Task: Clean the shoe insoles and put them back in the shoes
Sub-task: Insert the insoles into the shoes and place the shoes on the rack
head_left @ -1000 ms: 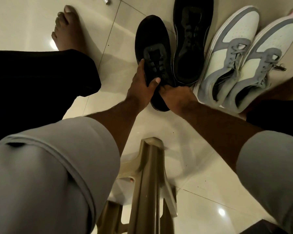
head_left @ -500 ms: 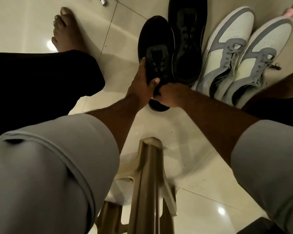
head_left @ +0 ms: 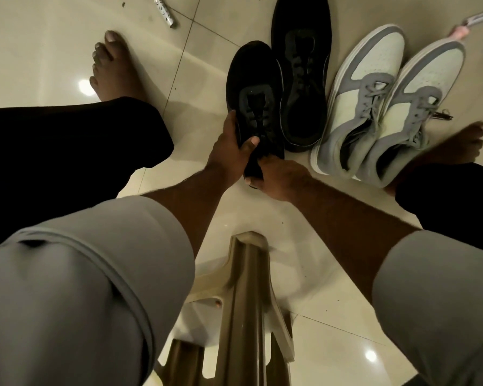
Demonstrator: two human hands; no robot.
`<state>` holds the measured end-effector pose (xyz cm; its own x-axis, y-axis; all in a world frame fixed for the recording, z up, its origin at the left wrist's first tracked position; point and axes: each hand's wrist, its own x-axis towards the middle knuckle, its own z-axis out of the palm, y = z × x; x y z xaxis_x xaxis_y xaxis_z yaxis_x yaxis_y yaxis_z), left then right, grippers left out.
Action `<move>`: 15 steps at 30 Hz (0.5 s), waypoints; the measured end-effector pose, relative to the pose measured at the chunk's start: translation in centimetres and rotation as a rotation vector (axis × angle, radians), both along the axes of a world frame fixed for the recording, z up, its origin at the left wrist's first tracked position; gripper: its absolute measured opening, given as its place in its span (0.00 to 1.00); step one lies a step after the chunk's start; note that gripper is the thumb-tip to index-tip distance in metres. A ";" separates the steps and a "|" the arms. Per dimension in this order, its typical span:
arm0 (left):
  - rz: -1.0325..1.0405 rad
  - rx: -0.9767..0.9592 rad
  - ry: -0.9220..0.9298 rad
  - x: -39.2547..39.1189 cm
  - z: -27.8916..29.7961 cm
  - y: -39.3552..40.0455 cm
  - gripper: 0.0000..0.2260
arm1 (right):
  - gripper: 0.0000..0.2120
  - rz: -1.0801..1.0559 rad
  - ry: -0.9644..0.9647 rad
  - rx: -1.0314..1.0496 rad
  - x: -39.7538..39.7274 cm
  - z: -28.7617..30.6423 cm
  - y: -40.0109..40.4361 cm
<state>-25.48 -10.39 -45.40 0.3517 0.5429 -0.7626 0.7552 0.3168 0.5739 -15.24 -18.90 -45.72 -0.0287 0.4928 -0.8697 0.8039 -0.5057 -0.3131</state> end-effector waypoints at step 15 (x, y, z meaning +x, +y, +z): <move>-0.895 0.010 0.335 0.7 0.0 -4.5 0.20 | 0.18 0.100 -0.392 0.252 5.3 0.9 -0.5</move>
<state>-24.82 -14.91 -45.36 0.4042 0.1851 -0.8958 0.8404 -0.4618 0.2837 -9.96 -19.44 -44.80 0.2197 0.7014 -0.6781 0.9270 -0.3667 -0.0790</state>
